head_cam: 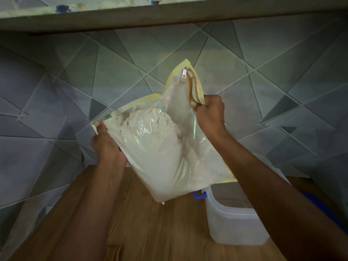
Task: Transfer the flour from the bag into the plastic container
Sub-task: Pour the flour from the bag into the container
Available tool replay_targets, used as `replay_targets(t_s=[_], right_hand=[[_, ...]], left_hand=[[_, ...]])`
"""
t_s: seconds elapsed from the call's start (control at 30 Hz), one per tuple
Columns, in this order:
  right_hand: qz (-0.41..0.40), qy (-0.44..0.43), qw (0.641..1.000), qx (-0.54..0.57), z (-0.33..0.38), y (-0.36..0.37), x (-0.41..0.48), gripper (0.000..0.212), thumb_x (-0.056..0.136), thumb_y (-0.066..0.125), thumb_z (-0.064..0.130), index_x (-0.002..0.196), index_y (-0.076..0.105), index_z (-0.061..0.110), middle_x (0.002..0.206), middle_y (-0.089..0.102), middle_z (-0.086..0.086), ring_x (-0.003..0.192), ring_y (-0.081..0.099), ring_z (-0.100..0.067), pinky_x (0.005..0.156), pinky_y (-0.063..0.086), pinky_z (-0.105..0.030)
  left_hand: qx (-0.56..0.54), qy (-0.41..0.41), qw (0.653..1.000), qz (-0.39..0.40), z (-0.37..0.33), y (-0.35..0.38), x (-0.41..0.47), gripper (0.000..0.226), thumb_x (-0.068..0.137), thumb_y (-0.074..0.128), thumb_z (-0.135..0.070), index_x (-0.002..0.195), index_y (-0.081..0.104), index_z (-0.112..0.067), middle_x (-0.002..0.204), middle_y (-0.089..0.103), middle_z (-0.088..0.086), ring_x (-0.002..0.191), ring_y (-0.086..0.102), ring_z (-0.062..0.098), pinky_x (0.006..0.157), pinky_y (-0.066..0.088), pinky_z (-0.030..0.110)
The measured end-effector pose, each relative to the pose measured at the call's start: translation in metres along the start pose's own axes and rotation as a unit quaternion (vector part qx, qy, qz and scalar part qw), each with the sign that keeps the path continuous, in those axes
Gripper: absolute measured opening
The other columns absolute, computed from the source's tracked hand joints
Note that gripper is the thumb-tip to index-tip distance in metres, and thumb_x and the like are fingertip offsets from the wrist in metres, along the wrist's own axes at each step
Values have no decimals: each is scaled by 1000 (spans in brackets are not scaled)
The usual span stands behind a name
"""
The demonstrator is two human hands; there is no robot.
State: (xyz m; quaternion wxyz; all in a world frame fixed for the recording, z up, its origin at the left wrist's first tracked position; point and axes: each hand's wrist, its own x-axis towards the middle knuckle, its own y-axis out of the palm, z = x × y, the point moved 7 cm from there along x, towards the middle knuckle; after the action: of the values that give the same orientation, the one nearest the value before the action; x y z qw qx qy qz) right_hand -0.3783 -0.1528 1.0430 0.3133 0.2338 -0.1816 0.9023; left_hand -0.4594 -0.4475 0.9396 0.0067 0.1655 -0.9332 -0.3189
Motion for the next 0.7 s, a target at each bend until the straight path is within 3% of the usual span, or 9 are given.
replay_targets(t_s=[0.13, 0.23, 0.4, 0.57, 0.7], right_hand=[[5, 35, 999, -24, -13, -13, 9, 25, 80, 70, 23, 58, 59, 16, 60, 49, 6, 61, 52, -19, 59, 43, -35], [20, 47, 998, -36, -20, -21, 15, 21, 76, 69, 30, 76, 74, 10, 73, 70, -3, 75, 69, -27, 73, 59, -45], [23, 69, 997, -30, -32, -35, 20, 22, 76, 72, 31, 82, 77, 11, 83, 74, -6, 81, 71, -26, 82, 59, -47], [21, 64, 997, -28, -39, -43, 22, 18, 78, 71, 24, 74, 75, 7, 72, 71, -8, 79, 71, -33, 77, 59, -49], [20, 65, 997, -31, -46, -49, 24, 12, 82, 73, 19, 78, 77, 8, 82, 74, -15, 80, 72, -27, 79, 60, -47]], left_hand=[[2, -4, 999, 35, 2, 13, 3, 47, 98, 53, -53, 121, 67, -15, 112, 76, 4, 95, 77, 22, 81, 63, 41], [17, 7, 1000, 3, 0, 19, -9, 46, 98, 56, -51, 123, 64, -14, 107, 76, 1, 88, 77, 20, 74, 64, 39], [24, 21, 999, -1, -5, 37, -25, 43, 100, 54, -48, 121, 61, -11, 105, 74, 3, 85, 76, 19, 71, 64, 37], [24, 29, 999, 8, -3, 46, -25, 49, 99, 56, -46, 128, 60, -6, 112, 74, 8, 87, 77, 21, 73, 64, 40], [28, 44, 999, 11, -1, 54, -33, 46, 101, 54, -44, 125, 59, -5, 110, 73, 8, 85, 76, 19, 72, 64, 38]])
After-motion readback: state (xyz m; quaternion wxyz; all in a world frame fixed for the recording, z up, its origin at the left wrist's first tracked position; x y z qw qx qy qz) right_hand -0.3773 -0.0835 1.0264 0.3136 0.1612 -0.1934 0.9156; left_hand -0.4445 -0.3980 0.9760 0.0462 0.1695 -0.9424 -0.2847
